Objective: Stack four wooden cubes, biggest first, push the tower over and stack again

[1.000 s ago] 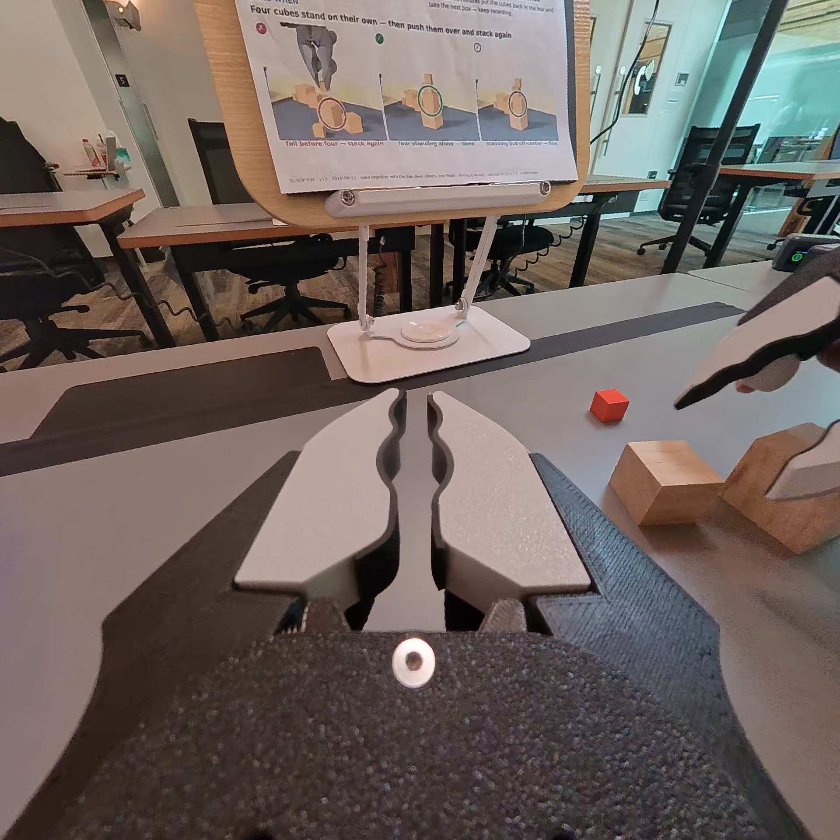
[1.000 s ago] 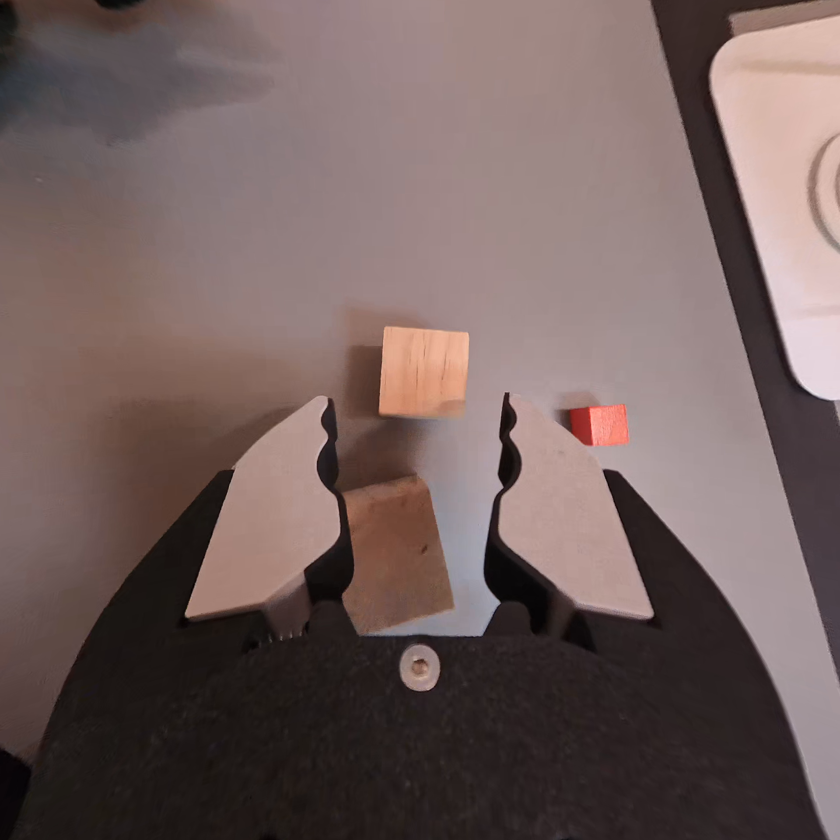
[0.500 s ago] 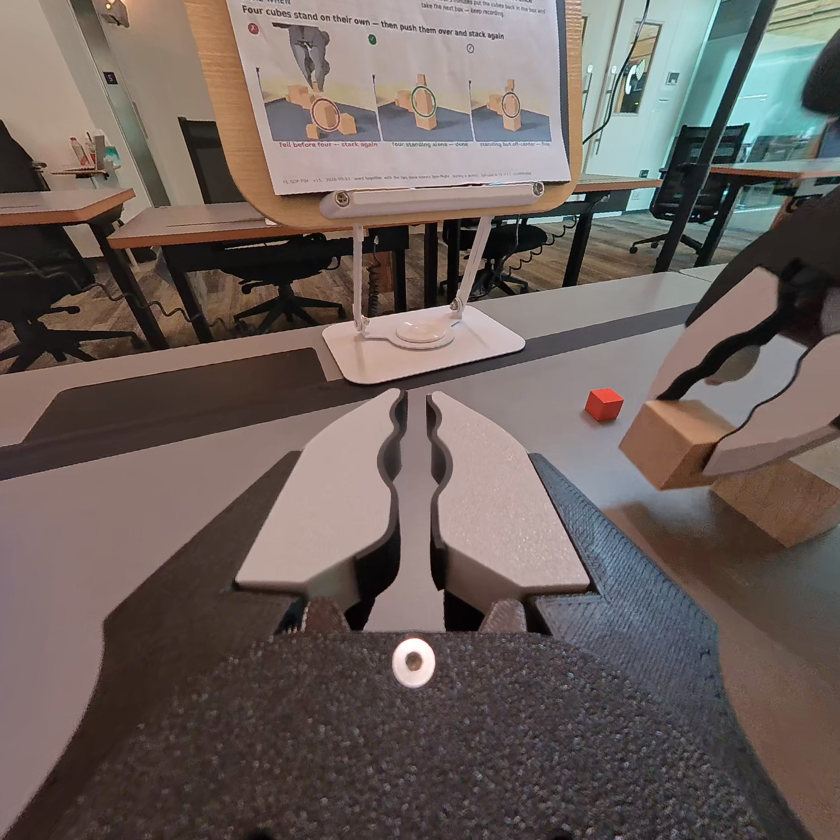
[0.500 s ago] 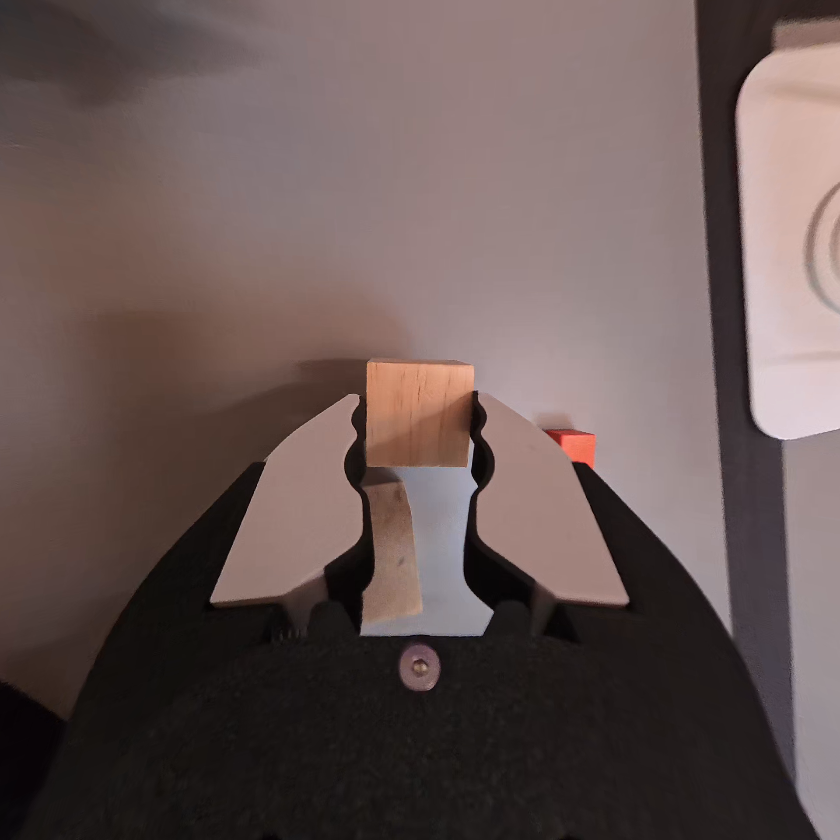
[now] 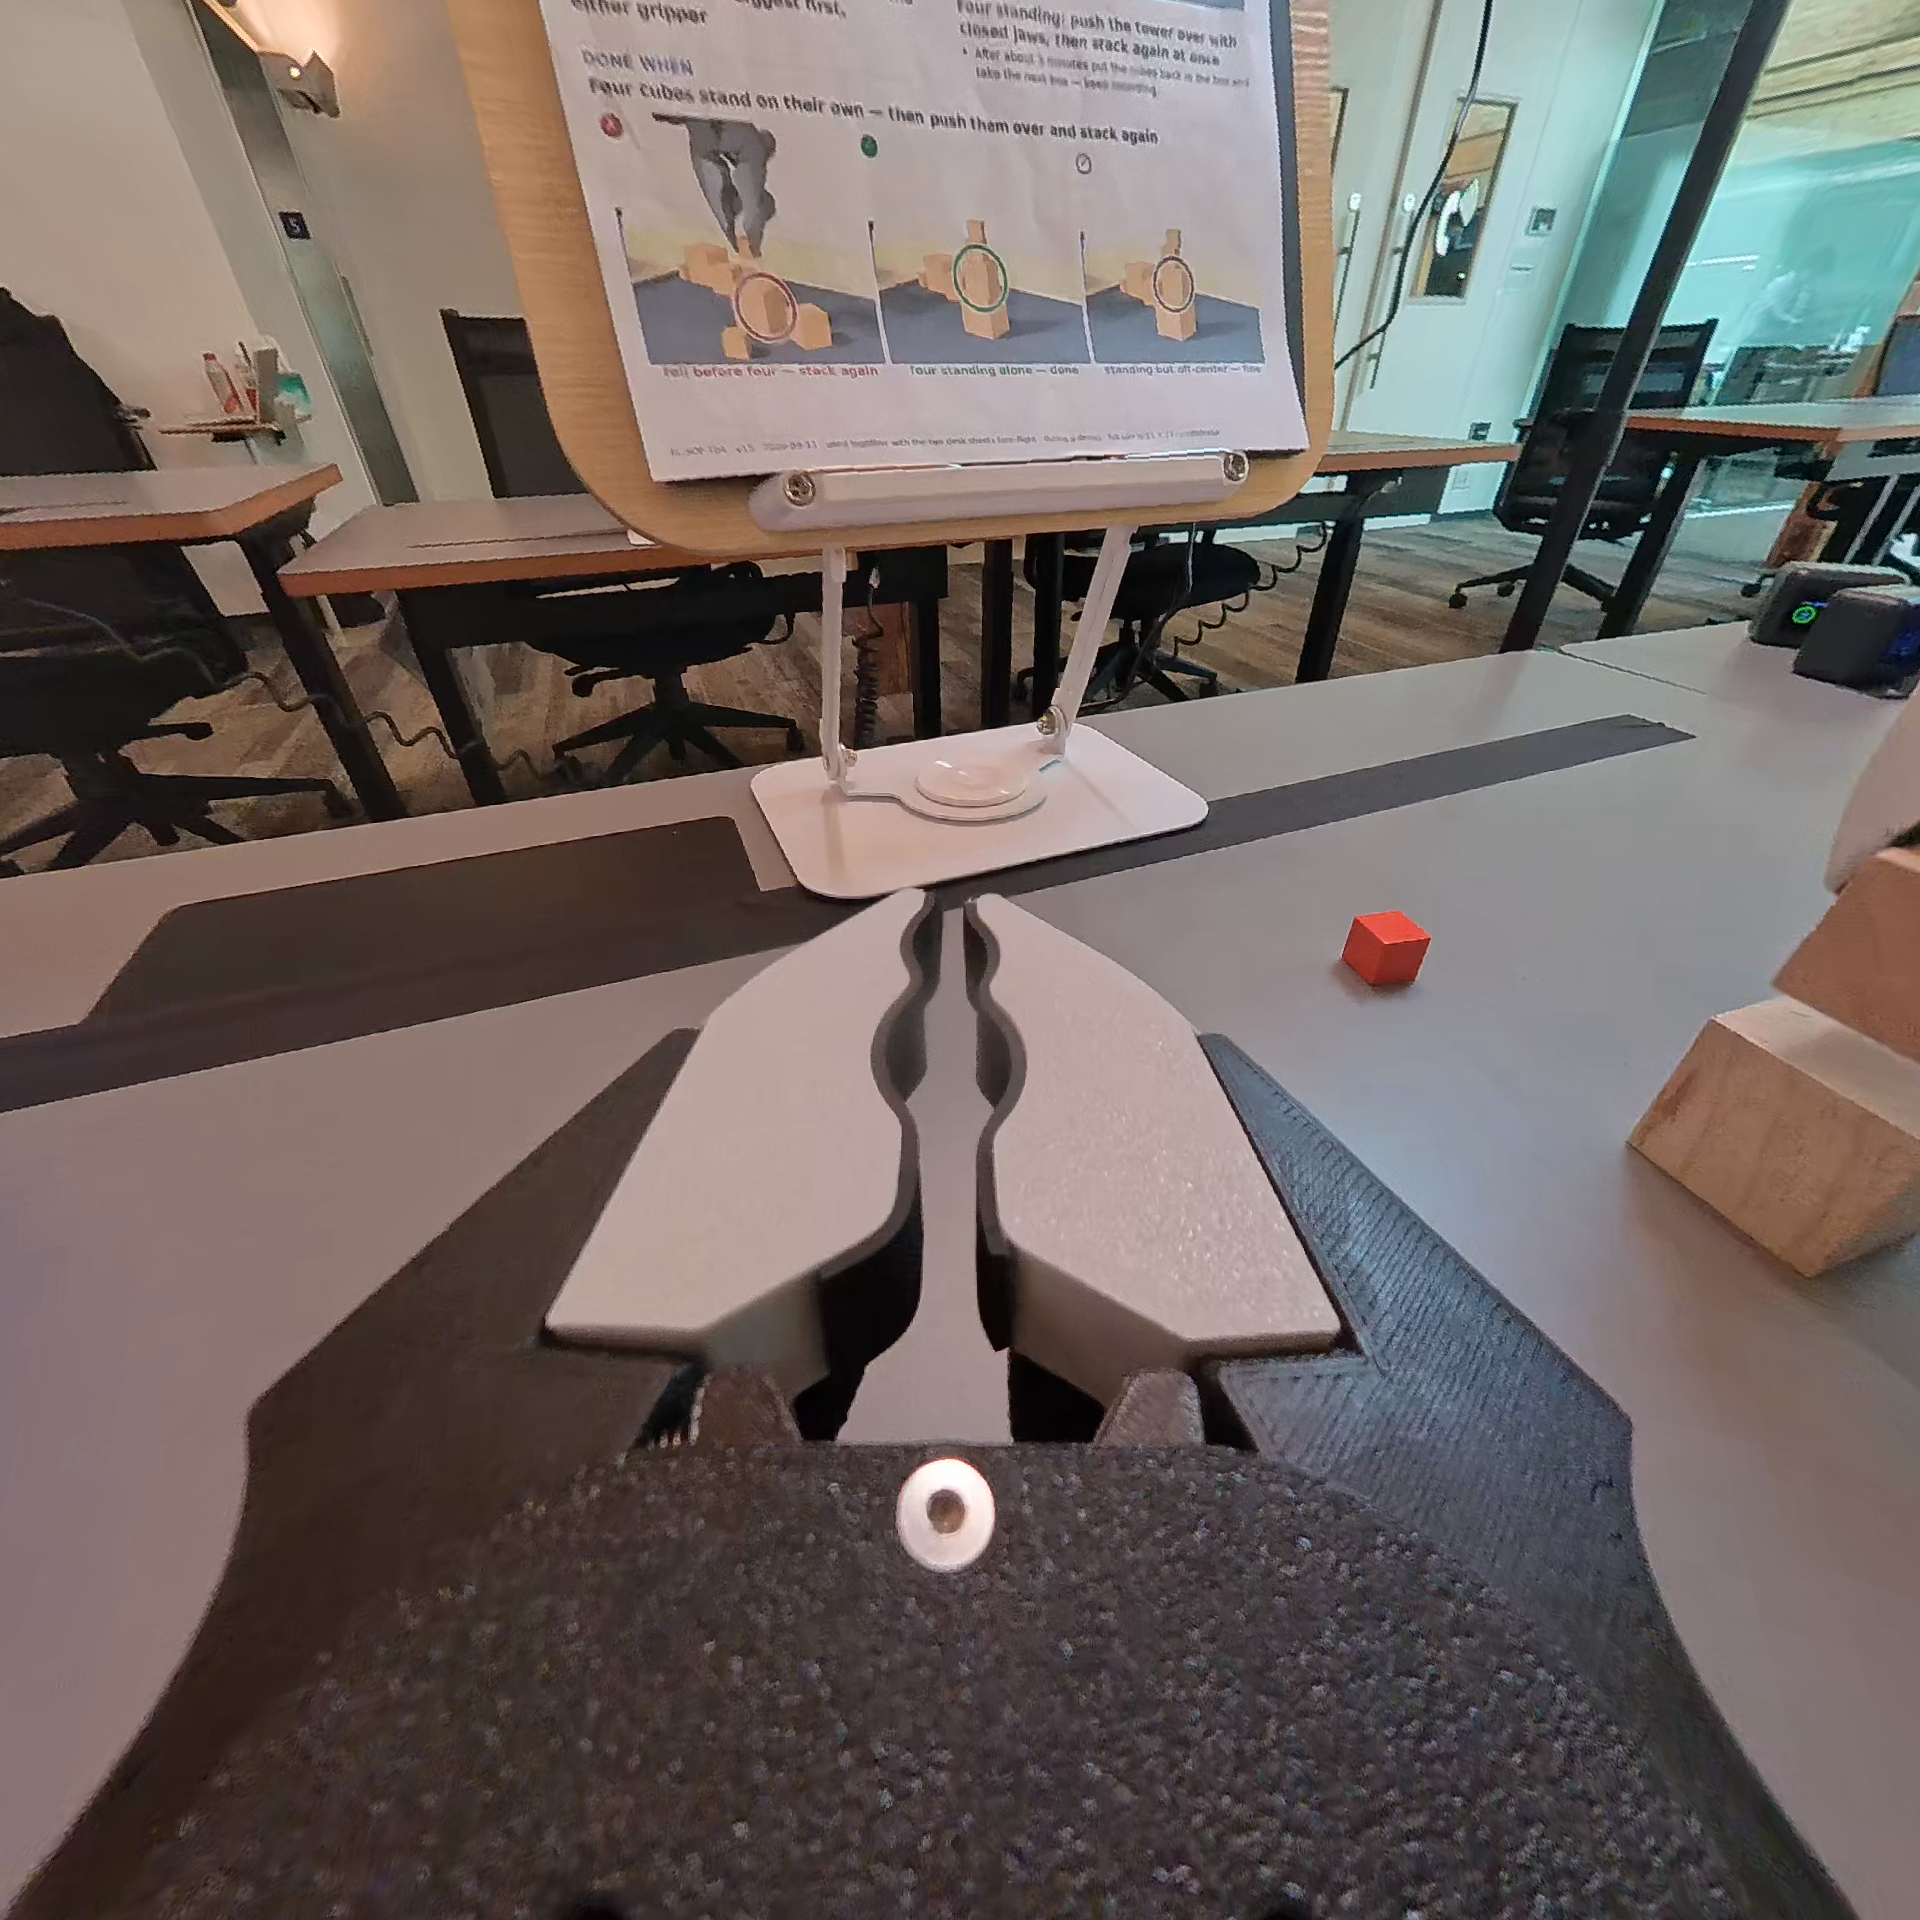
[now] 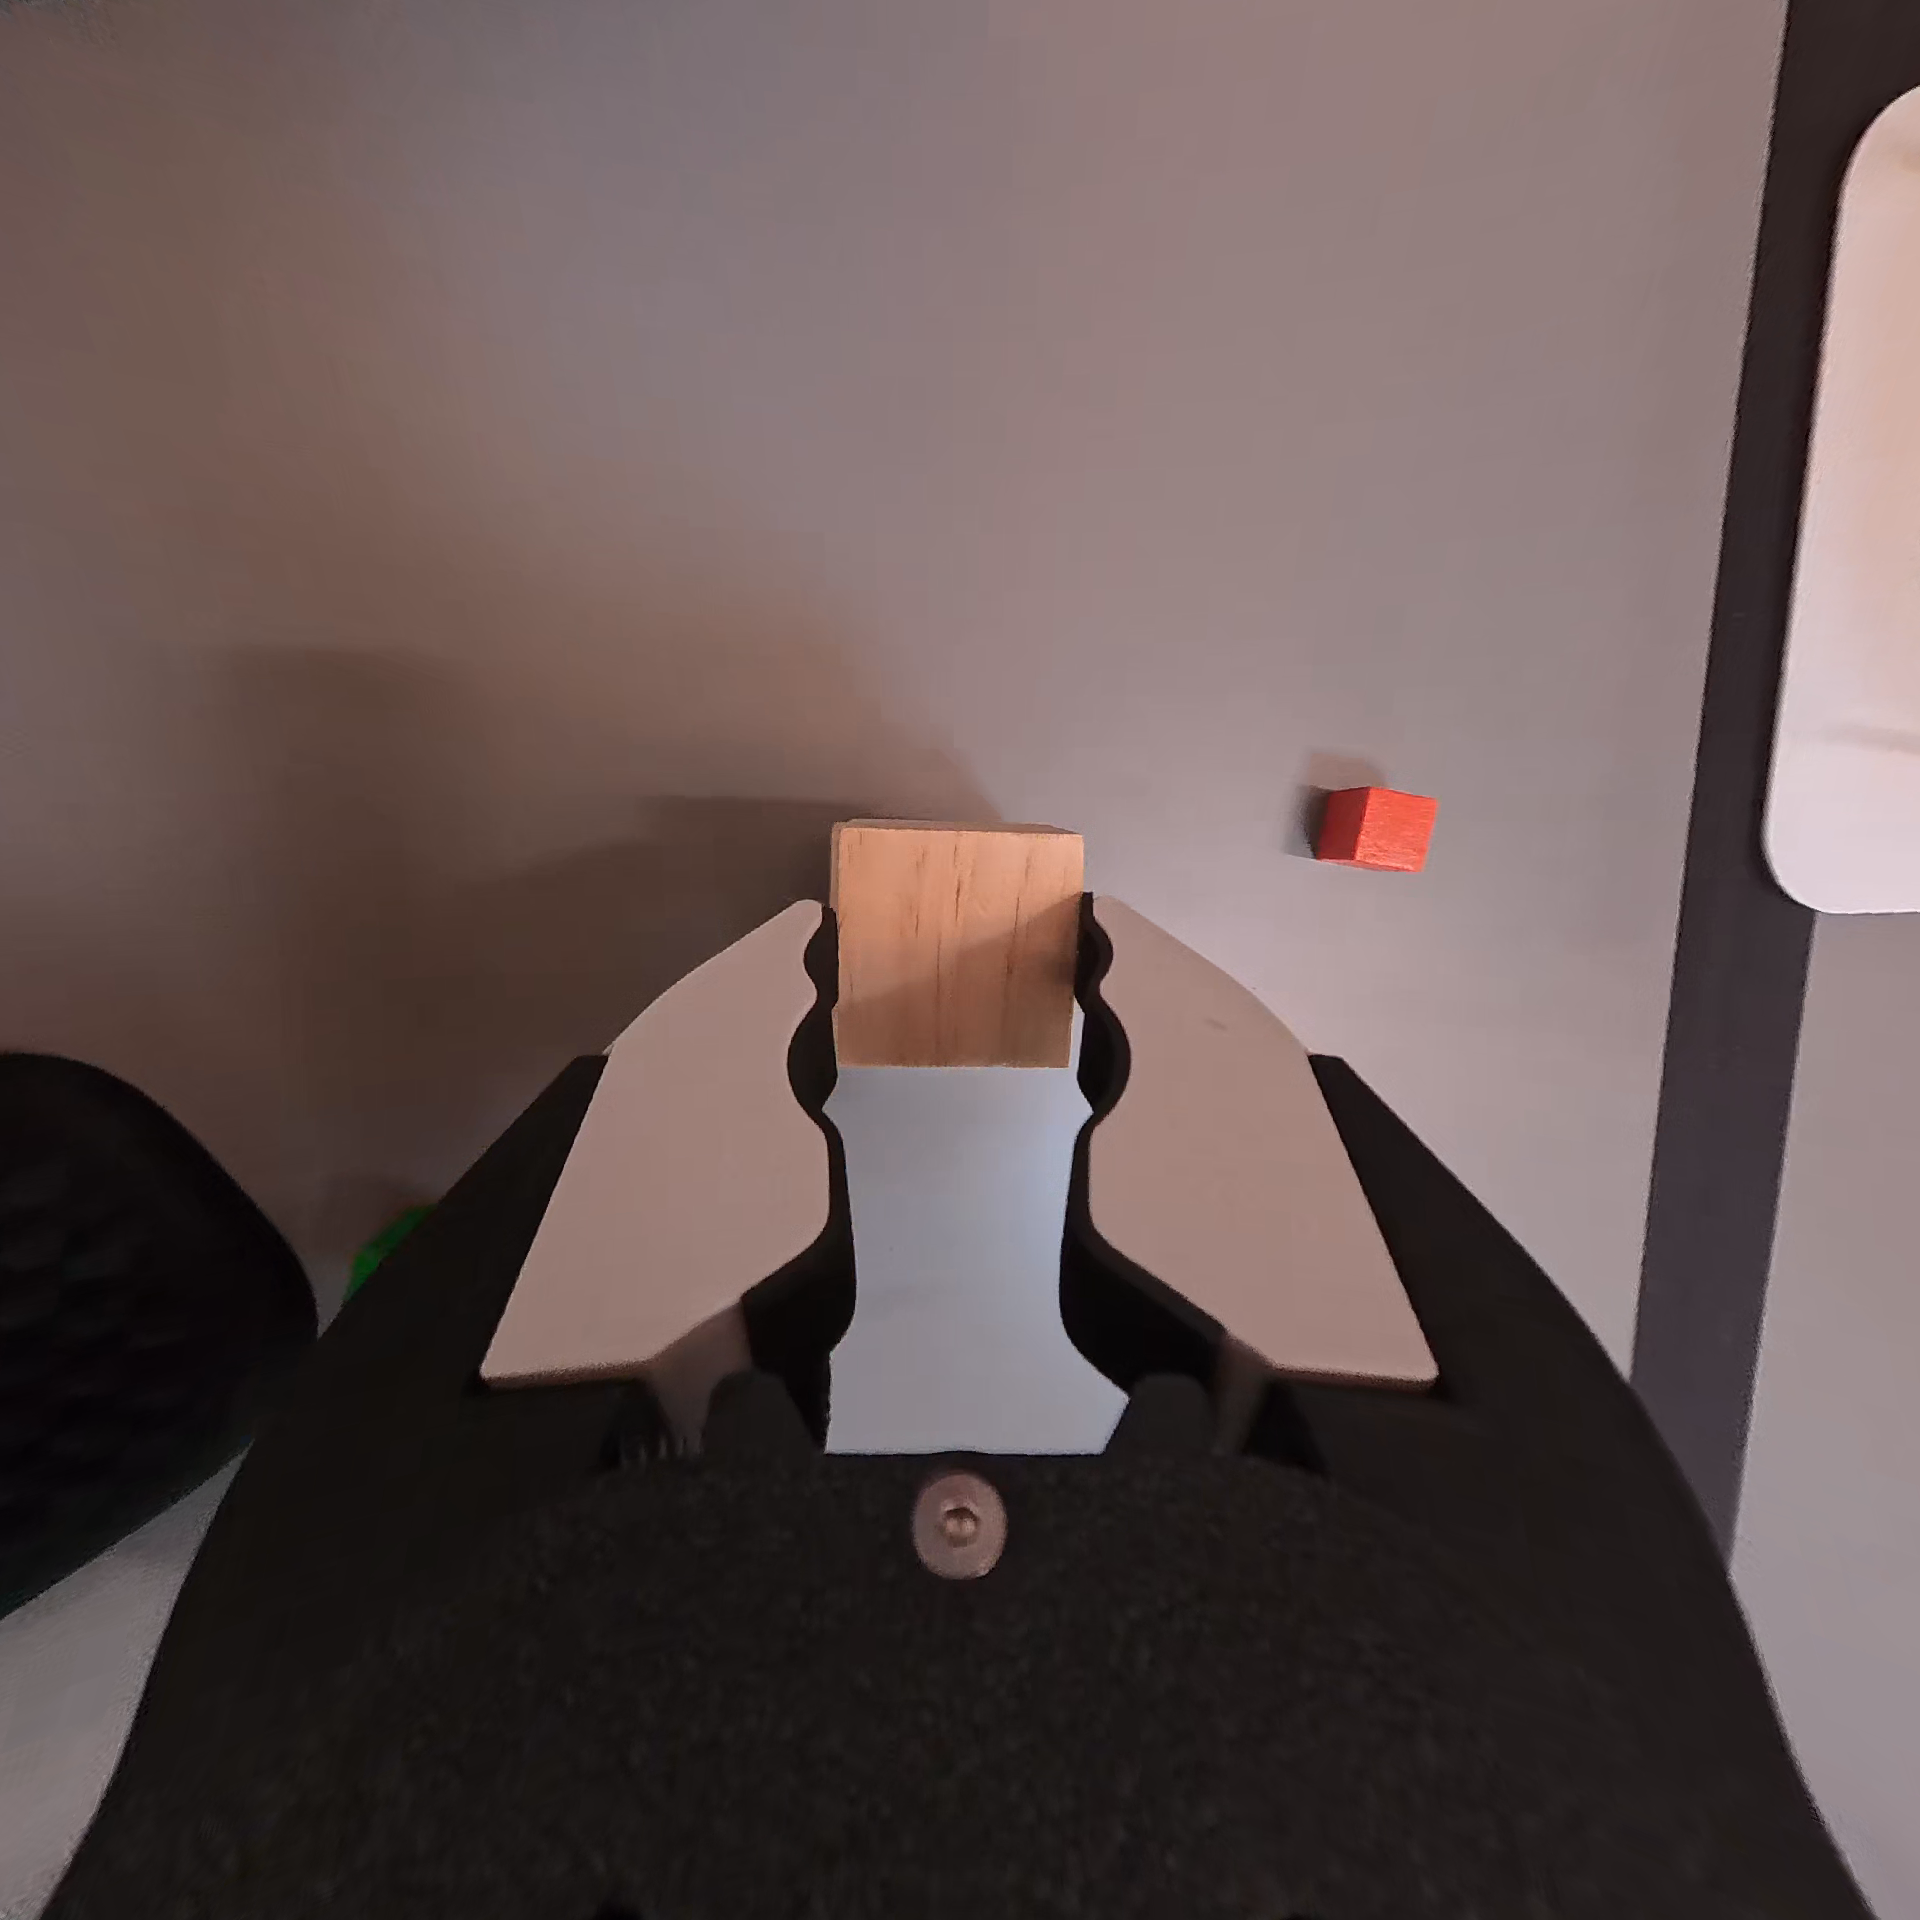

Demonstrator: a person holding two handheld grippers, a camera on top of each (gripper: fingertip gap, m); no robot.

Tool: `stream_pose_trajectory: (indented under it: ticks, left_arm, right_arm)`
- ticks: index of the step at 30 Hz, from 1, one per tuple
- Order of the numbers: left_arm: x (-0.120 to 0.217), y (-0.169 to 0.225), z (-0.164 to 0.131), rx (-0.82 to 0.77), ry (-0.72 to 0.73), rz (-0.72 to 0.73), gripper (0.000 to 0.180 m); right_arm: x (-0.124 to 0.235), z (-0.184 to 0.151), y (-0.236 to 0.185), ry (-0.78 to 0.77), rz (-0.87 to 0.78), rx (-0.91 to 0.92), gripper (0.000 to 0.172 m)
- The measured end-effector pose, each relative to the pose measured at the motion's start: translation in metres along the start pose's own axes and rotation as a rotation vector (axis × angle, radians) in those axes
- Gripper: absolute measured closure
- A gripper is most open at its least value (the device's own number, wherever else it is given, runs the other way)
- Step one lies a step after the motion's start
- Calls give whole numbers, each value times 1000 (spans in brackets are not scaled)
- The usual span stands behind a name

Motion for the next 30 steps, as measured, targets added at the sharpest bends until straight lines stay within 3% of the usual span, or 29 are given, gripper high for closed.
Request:
stream_pose_trajectory:
  ticks: [11, 24, 30]
  left_arm:
    - [3, 0, 3, 8, 22, -19, 180]
    - [14, 14, 9, 89, 67, -413, 180]
    - [18, 14, 5, 111, 57, -519, 180]
  right_arm:
    - [-8, -9, 2, -44, 20, -8, 128]
    - [-10, -9, 2, -63, 4, -18, 128]
    - [-11, -9, 2, -52, -4, -17, 128]
Point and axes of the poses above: each gripper's, where its closed fingertips meet, x back along the fingers, z out of its top, y = z × x across the jaws, the point moved 3 cm from there along x, back along the fingers, and after that the axes turned 15 degrees about z, right-handed, at the moved point
